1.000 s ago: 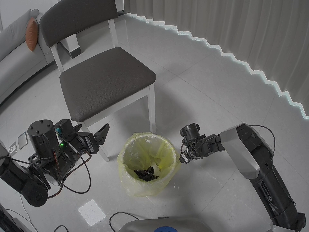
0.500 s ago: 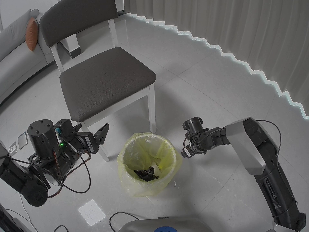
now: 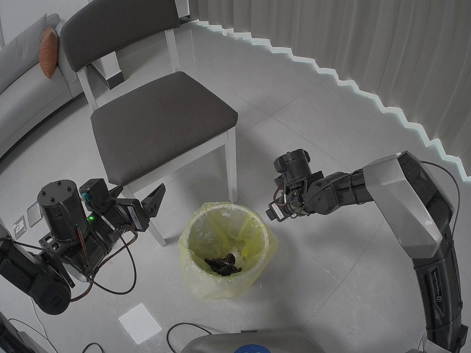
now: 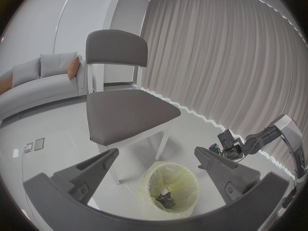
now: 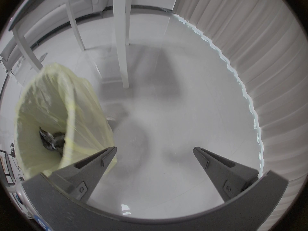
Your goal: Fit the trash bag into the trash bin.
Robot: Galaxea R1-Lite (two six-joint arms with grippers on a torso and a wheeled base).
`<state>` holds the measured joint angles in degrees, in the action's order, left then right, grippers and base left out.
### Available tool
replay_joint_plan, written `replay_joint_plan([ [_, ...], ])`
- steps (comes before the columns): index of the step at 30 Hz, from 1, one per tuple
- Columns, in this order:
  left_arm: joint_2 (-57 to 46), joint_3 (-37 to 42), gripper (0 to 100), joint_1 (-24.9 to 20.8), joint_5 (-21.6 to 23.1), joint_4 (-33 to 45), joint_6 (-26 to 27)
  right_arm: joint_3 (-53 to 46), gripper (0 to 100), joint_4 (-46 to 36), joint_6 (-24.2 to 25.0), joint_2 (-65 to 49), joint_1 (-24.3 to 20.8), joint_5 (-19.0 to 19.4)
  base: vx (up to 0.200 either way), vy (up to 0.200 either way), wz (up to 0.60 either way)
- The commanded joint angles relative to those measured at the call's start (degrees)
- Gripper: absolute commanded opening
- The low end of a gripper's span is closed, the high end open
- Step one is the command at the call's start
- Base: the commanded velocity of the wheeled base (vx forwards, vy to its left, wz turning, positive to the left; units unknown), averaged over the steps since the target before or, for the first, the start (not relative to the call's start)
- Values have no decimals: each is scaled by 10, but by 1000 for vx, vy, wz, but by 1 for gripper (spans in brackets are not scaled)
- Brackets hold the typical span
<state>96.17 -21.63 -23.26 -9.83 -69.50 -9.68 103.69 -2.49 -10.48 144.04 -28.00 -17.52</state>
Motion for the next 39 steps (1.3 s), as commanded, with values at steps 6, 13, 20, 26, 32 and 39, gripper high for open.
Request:
replay_joint_plan([
  [6, -12, 1, 100, -1, 0, 0, 1, -86, 100, 49, -38, -48, -83, 3, 0, 0, 0],
  [13, -15, 0, 100, 0, 0, 0, 1, -103, 100, 68, -45, 6, -109, 3, 0, 0, 0],
  [20, -15, 0, 100, 0, 0, 0, 1, -93, 100, 68, -73, 43, -111, 3, 0, 0, 0],
  [26, -15, 0, 100, 0, 0, 0, 0, -74, 100, 66, -75, 70, -106, -1, 0, 0, 0],
  [32, -14, 1, 100, 0, 5, 0, -1, -66, 100, 65, -85, 82, -101, -9, 0, 0, 0],
  [39, -13, 2, 100, 0, 9, 0, -2, -74, 100, 57, -102, 80, -100, -23, 0, 0, 0],
])
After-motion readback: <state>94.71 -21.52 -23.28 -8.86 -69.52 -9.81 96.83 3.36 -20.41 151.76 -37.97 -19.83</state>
